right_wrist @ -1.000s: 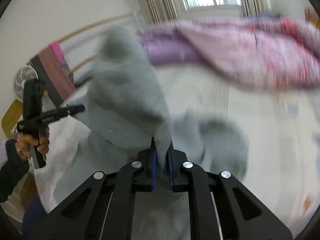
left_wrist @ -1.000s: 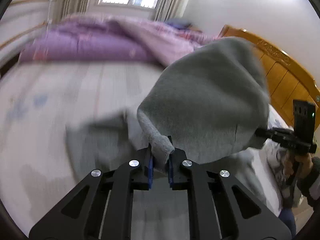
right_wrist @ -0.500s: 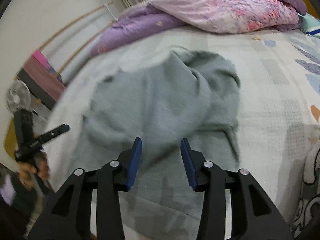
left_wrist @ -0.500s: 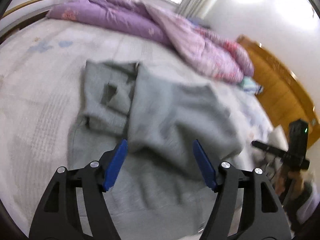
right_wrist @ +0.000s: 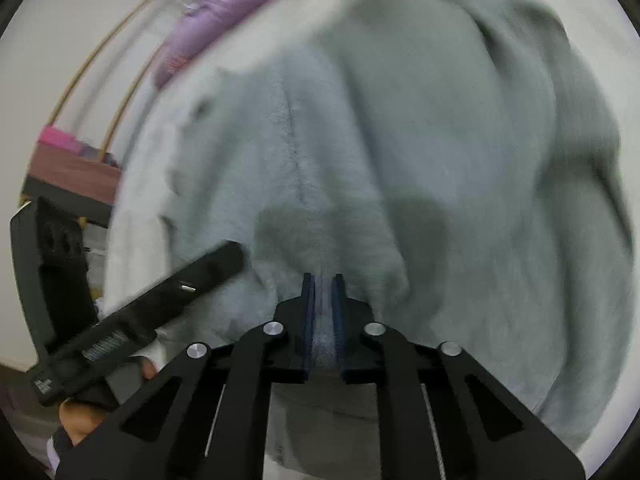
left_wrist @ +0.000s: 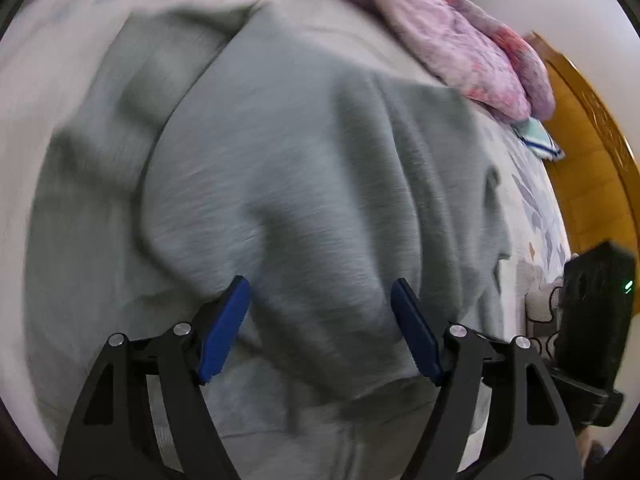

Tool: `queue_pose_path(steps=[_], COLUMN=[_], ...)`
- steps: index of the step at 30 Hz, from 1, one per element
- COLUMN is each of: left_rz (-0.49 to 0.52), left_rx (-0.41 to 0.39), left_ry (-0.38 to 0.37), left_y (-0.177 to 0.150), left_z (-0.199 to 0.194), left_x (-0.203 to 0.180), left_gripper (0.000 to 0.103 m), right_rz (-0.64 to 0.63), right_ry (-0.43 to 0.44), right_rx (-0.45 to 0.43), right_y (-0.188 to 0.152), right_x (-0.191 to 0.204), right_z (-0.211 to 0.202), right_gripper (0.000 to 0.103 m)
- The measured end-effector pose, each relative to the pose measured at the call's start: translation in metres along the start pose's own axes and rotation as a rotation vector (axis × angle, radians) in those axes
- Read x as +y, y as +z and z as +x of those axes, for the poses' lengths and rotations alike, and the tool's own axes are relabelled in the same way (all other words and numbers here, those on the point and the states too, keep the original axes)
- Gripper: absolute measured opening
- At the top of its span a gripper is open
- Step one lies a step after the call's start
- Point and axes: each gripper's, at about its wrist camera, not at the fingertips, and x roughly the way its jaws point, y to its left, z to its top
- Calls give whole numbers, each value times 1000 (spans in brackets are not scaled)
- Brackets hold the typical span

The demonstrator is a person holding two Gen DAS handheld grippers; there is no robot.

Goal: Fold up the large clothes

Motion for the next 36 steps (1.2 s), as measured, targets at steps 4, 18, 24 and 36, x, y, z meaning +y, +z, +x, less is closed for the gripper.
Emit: queue_pose_path(steps=[4,18,24,36], left_rz=[40,-49,-158,-296], left_rx=[-39,-30,-159,-103], left_ry=[9,-85,-86,39], left_y=[-17,9,78,208], left_z=[2,-36,-62,11], left_x=[2,1,24,53], left_gripper=[74,77,83,83], right_rz=[29,33,142,341], right_ry=[16,-66,82,-25], right_rx=[-43,-26,-146,-194], right_y=[-8,4,58,200], right_x=[-4,-12,-12,-52], right_z=[-1,-20,-73,-42], right_gripper=[5,9,47,62])
